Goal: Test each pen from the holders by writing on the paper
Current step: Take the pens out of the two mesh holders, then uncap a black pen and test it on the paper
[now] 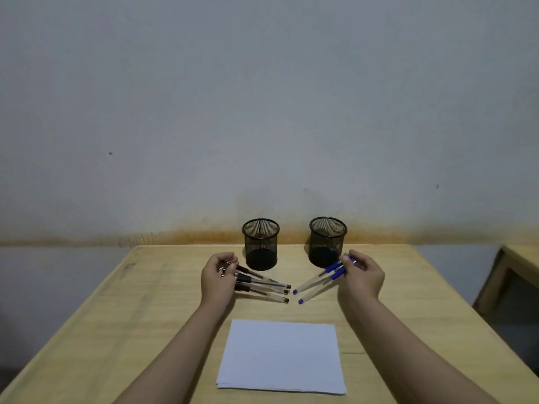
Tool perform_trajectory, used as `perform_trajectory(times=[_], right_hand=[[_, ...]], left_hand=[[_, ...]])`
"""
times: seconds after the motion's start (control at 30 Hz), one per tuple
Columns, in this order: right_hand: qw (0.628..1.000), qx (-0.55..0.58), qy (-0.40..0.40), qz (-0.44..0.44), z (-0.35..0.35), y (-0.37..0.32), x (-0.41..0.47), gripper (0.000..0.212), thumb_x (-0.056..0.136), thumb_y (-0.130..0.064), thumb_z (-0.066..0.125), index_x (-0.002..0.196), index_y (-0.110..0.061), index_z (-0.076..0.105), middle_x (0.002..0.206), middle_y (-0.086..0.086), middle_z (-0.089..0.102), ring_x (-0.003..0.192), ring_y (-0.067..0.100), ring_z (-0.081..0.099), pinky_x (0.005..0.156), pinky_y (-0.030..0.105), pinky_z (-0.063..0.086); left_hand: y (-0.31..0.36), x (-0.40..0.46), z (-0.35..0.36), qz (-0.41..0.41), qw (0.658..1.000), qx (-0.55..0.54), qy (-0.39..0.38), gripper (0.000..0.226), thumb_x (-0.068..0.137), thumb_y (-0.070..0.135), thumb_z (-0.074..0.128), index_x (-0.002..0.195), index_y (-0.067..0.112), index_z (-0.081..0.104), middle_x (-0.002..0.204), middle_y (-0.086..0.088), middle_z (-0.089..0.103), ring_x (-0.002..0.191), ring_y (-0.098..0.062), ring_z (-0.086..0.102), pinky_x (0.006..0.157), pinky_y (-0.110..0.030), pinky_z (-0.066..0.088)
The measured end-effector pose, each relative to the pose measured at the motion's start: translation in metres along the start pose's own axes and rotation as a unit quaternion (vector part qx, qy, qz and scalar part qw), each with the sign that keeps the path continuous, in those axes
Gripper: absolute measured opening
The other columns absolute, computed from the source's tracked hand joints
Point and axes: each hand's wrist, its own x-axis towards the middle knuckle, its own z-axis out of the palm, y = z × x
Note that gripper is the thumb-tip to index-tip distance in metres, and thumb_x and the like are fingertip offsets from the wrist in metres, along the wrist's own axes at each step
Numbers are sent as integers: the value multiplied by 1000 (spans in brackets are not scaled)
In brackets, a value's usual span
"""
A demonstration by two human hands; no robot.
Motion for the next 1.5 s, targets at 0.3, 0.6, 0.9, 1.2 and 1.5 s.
perform_trajectory(times=[0.3,0.6,0.9,1.2,1.5], right_hand=[[942,-288,-65,-162,-14,25,7,21,89,-18,62,103,-2,64,86,8,64,81,22,61,68,28,45],[918,-319,-86,-221,-18,25,2,23,89,-18,62,103,0,67,103,15,69,85,16,57,71,26,44],[804,-379,-333,-315,0,7,-54,11,81,-23,72,89,-17,76,76,-15,61,85,10,52,71,27,46],[675,-542,-395,-306,20,12,-72,17,81,-35,70,91,-22,76,94,-1,69,93,15,50,76,33,45],[726,-454,-435,-279,11,-2,-73,7,82,-24,66,82,-19,72,83,-3,69,80,14,60,72,36,54]], left_hand=[[-29,3,-1,116,936,310,-116,17,90,11,52,101,8,64,102,-4,56,96,-19,57,80,-20,38],[-12,-2,-16,71,960,246,-118,29,93,19,51,119,9,58,128,-8,54,120,-20,50,97,-28,40],[6,-80,-64,139,949,190,-209,10,83,12,62,88,18,69,99,7,66,99,-1,60,81,-9,46],[-12,-96,-76,180,893,317,-265,30,83,37,55,110,29,64,117,24,53,115,5,45,92,-13,36],[-3,-102,-77,177,921,255,-234,29,83,27,64,111,30,62,118,19,59,113,2,51,90,-12,42]])
